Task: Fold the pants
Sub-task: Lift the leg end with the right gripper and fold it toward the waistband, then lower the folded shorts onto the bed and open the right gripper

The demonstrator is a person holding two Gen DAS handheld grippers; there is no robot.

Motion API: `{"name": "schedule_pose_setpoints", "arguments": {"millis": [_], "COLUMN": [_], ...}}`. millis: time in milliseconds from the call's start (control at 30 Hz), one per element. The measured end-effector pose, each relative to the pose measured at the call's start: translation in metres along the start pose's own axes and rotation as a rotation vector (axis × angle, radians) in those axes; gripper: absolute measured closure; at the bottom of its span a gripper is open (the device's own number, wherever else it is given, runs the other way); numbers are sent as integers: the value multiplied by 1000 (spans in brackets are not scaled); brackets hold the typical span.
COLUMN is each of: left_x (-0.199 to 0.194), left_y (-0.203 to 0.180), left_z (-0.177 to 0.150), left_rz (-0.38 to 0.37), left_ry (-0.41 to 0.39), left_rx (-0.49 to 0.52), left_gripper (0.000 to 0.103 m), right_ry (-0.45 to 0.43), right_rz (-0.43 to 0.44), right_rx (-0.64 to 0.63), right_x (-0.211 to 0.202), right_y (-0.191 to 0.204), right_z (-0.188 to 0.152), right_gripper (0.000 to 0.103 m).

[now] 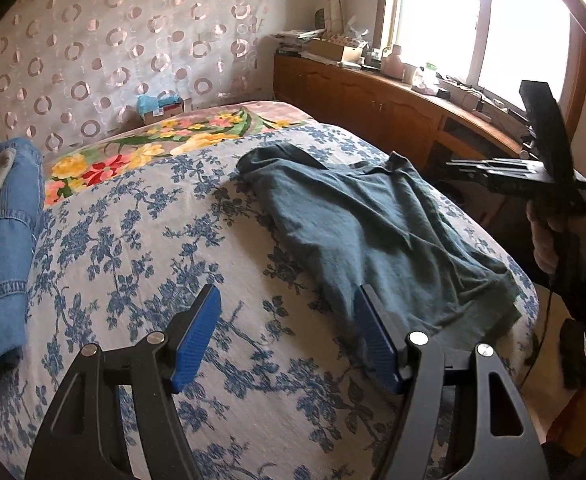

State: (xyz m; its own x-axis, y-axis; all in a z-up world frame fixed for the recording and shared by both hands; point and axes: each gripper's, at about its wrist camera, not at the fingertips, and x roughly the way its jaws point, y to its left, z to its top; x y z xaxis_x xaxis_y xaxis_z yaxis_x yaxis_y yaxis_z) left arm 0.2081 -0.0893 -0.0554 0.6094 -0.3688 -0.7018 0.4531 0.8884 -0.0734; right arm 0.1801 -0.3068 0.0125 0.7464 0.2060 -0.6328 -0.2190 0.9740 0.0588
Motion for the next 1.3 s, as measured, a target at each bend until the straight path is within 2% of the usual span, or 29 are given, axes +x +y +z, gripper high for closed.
{"name": "schedule_pose_setpoints", "arguments": {"millis": [500, 867, 967, 1133, 1300], "left_x": [-25, -26, -21, -1, 1], "left_y": [-31, -60, -65, -73, -67], "left_z": [-38, -64, -67, -69, -63], "left_rz": [-75, -90, -80, 11, 62], "left_ry": [4, 43, 49, 94, 73], "left_rx": [19, 69, 83, 137, 120], "left_gripper": [34, 34, 34, 34, 34], "right_ry": [13, -7, -15, -37, -47], "right_rz": [48, 34, 35, 46, 55], "right_rx": [-3, -2, -4, -1, 8], "right_x": [-58, -87, -91, -95, -95], "right_y": [15, 19, 23, 33, 36], "right_z": [-59, -85, -92, -104, -110], "right_gripper": [84, 84, 84, 84, 83]}}
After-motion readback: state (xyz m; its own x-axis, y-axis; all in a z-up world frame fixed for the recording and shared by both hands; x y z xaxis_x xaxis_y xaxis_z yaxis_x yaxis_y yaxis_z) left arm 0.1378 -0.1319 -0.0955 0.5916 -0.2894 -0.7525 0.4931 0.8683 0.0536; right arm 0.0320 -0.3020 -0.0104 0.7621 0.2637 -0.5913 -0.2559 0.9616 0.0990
